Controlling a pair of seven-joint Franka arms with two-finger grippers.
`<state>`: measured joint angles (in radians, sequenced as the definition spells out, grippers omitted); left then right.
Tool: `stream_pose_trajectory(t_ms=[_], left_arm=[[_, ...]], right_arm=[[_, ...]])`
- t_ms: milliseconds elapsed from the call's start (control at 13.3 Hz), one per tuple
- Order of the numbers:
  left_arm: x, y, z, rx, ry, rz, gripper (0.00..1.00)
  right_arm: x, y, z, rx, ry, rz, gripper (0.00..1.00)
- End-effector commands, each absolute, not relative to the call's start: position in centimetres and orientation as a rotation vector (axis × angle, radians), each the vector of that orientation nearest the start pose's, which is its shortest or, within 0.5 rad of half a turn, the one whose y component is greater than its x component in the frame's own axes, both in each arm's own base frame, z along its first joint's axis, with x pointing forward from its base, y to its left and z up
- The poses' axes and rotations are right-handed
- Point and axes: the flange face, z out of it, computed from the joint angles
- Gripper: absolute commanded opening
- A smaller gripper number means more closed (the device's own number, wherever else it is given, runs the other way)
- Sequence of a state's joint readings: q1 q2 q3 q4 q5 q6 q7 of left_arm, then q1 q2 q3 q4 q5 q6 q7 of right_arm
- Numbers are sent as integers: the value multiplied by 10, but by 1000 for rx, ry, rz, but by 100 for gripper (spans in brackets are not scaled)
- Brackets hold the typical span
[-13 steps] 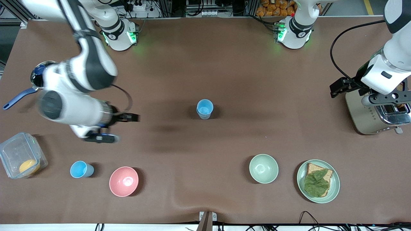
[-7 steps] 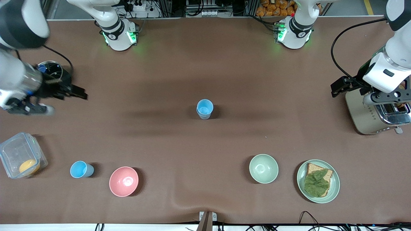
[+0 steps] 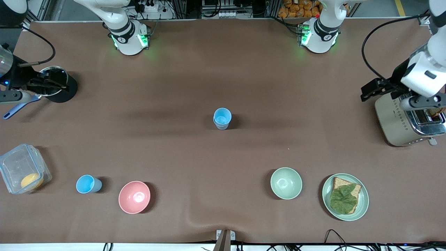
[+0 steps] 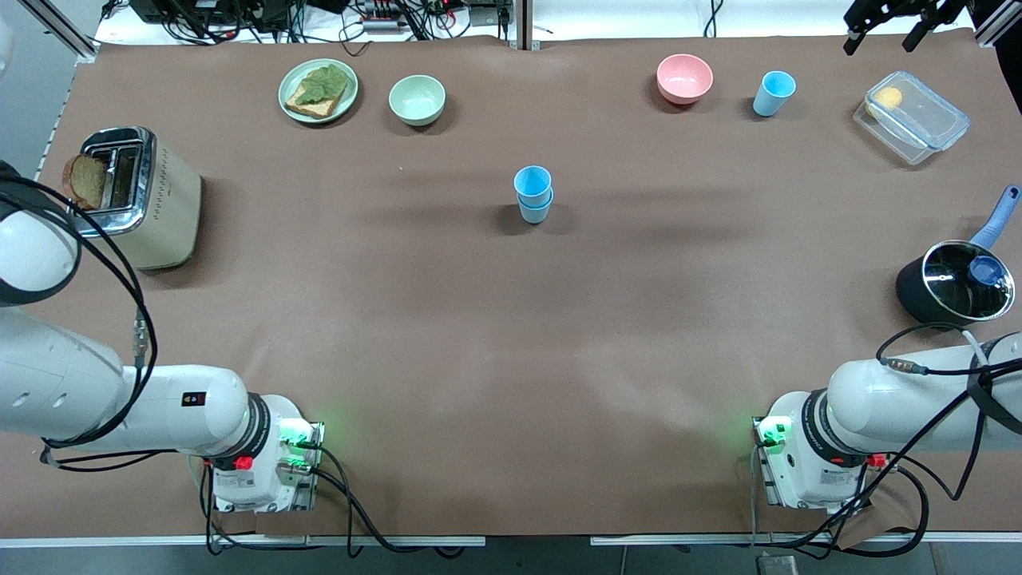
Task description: Stack blue cups with both arms
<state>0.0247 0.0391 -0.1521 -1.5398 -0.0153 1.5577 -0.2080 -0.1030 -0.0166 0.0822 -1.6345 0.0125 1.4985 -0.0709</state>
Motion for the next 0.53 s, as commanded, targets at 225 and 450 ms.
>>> stream_pose_trajectory(t_ms=[225, 450], left_arm=[[556, -66, 633, -3166, -115, 33, 100], [556, -62, 633, -3165, -117, 45, 100]], right_arm=[[538, -12, 627, -3141, -50, 147, 100], [538, -17, 626, -3140, -35, 157, 100]])
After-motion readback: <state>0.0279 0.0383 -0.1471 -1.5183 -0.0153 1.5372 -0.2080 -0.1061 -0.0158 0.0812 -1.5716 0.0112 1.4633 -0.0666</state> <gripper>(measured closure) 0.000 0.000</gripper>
